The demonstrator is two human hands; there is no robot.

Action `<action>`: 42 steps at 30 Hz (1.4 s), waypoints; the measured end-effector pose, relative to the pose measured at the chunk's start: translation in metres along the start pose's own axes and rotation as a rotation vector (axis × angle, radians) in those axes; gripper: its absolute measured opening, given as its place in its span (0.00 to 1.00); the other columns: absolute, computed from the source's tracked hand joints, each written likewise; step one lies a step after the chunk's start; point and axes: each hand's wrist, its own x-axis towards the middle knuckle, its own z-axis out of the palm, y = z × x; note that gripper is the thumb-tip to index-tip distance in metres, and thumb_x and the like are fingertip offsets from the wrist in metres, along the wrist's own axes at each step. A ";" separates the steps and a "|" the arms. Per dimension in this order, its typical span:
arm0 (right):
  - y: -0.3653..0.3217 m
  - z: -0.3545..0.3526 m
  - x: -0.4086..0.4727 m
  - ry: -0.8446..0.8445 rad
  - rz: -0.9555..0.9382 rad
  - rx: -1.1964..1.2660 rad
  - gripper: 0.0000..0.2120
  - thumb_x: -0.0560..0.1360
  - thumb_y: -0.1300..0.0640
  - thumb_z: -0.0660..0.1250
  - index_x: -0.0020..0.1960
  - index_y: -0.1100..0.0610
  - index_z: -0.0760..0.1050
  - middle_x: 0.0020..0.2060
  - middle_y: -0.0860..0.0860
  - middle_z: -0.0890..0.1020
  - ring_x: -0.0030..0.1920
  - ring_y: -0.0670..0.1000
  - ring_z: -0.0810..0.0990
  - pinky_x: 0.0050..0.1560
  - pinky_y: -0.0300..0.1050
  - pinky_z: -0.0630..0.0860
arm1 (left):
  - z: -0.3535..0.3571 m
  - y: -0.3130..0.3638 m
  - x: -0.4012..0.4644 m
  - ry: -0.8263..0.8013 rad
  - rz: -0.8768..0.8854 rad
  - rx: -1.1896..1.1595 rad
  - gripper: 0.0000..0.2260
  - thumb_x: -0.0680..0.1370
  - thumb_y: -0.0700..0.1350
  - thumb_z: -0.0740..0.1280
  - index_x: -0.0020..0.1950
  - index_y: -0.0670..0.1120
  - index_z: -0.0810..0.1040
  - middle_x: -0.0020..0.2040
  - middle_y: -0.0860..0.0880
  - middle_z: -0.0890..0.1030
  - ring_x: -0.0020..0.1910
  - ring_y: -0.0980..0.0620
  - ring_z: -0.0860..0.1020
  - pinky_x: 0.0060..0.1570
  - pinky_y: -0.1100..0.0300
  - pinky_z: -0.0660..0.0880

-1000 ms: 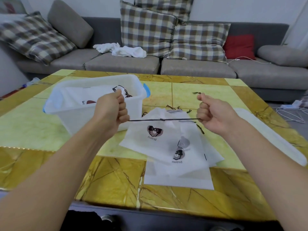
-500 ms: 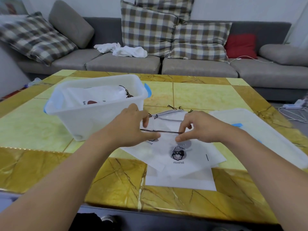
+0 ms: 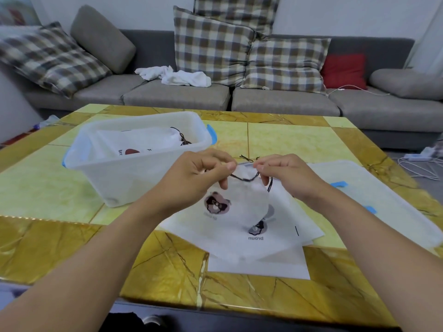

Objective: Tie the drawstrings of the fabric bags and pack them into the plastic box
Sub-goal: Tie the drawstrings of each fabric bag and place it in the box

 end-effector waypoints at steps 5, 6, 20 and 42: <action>-0.009 0.017 -0.001 0.019 0.028 0.032 0.18 0.79 0.59 0.66 0.31 0.63 0.76 0.29 0.52 0.75 0.32 0.50 0.69 0.36 0.37 0.66 | 0.008 0.005 0.001 -0.083 -0.098 -0.293 0.16 0.80 0.50 0.63 0.36 0.44 0.77 0.53 0.49 0.86 0.56 0.56 0.82 0.55 0.63 0.73; -0.011 0.019 -0.001 0.042 0.048 0.087 0.19 0.79 0.59 0.65 0.30 0.63 0.76 0.29 0.53 0.77 0.34 0.51 0.71 0.38 0.40 0.68 | 0.008 0.004 0.001 -0.092 -0.125 -0.335 0.15 0.81 0.50 0.62 0.39 0.44 0.78 0.53 0.47 0.86 0.54 0.53 0.82 0.54 0.60 0.74; -0.028 0.014 -0.002 0.135 0.245 0.530 0.18 0.74 0.66 0.65 0.31 0.53 0.63 0.24 0.48 0.61 0.26 0.49 0.54 0.29 0.43 0.49 | 0.012 0.001 0.003 -0.163 -0.246 -0.571 0.09 0.81 0.46 0.63 0.48 0.46 0.82 0.47 0.50 0.83 0.46 0.57 0.80 0.43 0.67 0.76; -0.031 0.009 -0.009 -0.011 -0.284 0.031 0.02 0.76 0.60 0.73 0.47 0.58 0.84 0.29 0.67 0.74 0.31 0.59 0.73 0.37 0.52 0.74 | 0.025 -0.002 0.000 -0.098 -0.283 -0.224 0.15 0.83 0.49 0.63 0.41 0.52 0.85 0.41 0.52 0.81 0.39 0.55 0.73 0.39 0.62 0.68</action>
